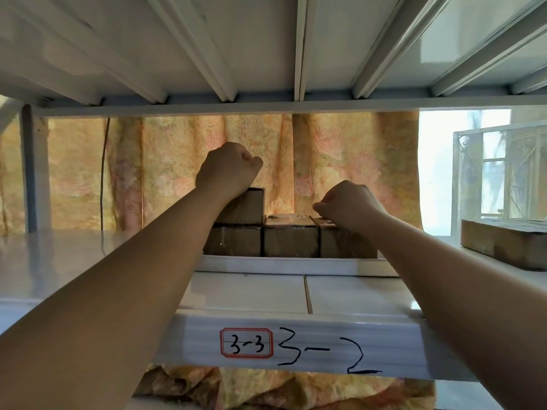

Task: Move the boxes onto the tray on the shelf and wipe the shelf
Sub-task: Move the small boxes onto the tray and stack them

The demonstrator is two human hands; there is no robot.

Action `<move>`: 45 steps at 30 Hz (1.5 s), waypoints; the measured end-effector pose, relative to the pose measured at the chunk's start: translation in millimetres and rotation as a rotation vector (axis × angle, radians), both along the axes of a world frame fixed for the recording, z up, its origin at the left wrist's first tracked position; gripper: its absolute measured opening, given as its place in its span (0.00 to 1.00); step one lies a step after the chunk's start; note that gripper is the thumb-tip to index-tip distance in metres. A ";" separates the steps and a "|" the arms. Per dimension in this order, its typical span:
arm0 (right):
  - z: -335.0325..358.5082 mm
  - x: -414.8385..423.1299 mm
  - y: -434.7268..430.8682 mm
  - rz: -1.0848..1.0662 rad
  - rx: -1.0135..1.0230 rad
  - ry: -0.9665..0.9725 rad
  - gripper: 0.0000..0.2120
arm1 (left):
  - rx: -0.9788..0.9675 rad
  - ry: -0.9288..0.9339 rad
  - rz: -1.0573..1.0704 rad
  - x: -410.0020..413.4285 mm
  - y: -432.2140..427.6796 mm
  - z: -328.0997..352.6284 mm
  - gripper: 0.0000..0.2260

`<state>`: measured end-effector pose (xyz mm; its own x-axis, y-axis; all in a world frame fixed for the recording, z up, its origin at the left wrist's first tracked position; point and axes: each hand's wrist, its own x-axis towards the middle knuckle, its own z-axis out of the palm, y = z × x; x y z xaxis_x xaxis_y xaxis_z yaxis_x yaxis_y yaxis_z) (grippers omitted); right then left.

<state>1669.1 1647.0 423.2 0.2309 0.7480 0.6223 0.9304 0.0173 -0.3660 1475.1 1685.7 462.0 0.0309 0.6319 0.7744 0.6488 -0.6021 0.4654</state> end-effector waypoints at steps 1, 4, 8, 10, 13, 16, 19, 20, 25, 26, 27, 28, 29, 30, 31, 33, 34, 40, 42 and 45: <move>-0.2 1.9 0.9 -0.003 0.016 0.024 0.16 | 0.063 0.002 0.022 1.8 -3.2 -2.6 0.11; -0.2 8.7 1.2 -0.003 0.071 0.083 0.15 | 0.307 0.006 0.014 8.2 -13.1 -10.4 0.09; 1.3 14.2 -6.0 0.013 0.107 0.098 0.15 | 0.536 0.163 -0.115 20.6 -26.1 -22.9 0.08; 1.8 13.9 -8.8 0.013 0.119 0.108 0.16 | 0.523 0.279 -0.162 25.6 -31.7 -29.7 0.08; 1.1 10.1 -10.4 0.010 0.126 0.088 0.15 | 0.527 0.379 -0.186 31.4 -36.8 -34.1 0.09; 3.3 4.9 -15.6 -0.034 0.123 0.017 0.13 | 0.486 0.430 -0.239 37.6 -40.3 -34.2 0.09; 6.6 7.4 -25.7 -0.113 0.159 -0.034 0.13 | 0.493 0.519 -0.245 46.8 -46.8 -31.9 0.10; 6.1 10.6 -30.3 -0.142 0.159 -0.039 0.13 | 0.502 0.543 -0.237 51.3 -49.5 -31.1 0.11; -5.0 41.7 -52.6 -0.244 0.141 -0.012 0.10 | 0.397 0.525 -0.218 83.5 -62.6 -31.4 0.10; -6.2 50.3 -59.6 -0.259 0.156 -0.006 0.10 | 0.358 0.501 -0.234 92.2 -65.8 -32.0 0.10; -7.1 59.9 -67.0 -0.269 0.168 0.006 0.12 | 0.320 0.476 -0.257 101.7 -68.7 -32.3 0.10; -8.2 70.8 -74.3 -0.279 0.174 0.019 0.12 | 0.274 0.452 -0.287 112.1 -71.8 -32.4 0.10; -9.0 82.5 -81.8 -0.292 0.170 0.027 0.12 | 0.220 0.426 -0.318 123.1 -74.8 -32.2 0.10; -9.6 95.2 -88.6 -0.307 0.159 0.026 0.11 | 0.165 0.405 -0.346 134.9 -77.4 -31.9 0.10; -10.1 109.3 -94.0 -0.323 0.149 0.024 0.12 | 0.117 0.393 -0.363 147.9 -79.9 -31.7 0.10; -10.9 138.8 -102.9 -0.330 0.146 0.042 0.12 | 0.048 0.389 -0.379 174.7 -86.4 -31.4 0.10; -11.1 155.2 -107.2 -0.325 0.148 0.055 0.12 | 0.021 0.387 -0.389 188.9 -90.4 -31.0 0.10; -3.7 254.5 -137.0 -0.386 0.095 0.021 0.13 | -0.101 0.319 -0.447 278.3 -110.0 -20.8 0.10; -1.0 284.1 -141.5 -0.388 0.024 0.013 0.13 | -0.123 0.301 -0.446 308.5 -112.6 -18.7 0.09; 0.1 317.3 -144.2 -0.347 -0.063 0.017 0.13 | -0.221 0.365 -0.436 349.7 -117.0 -21.5 0.11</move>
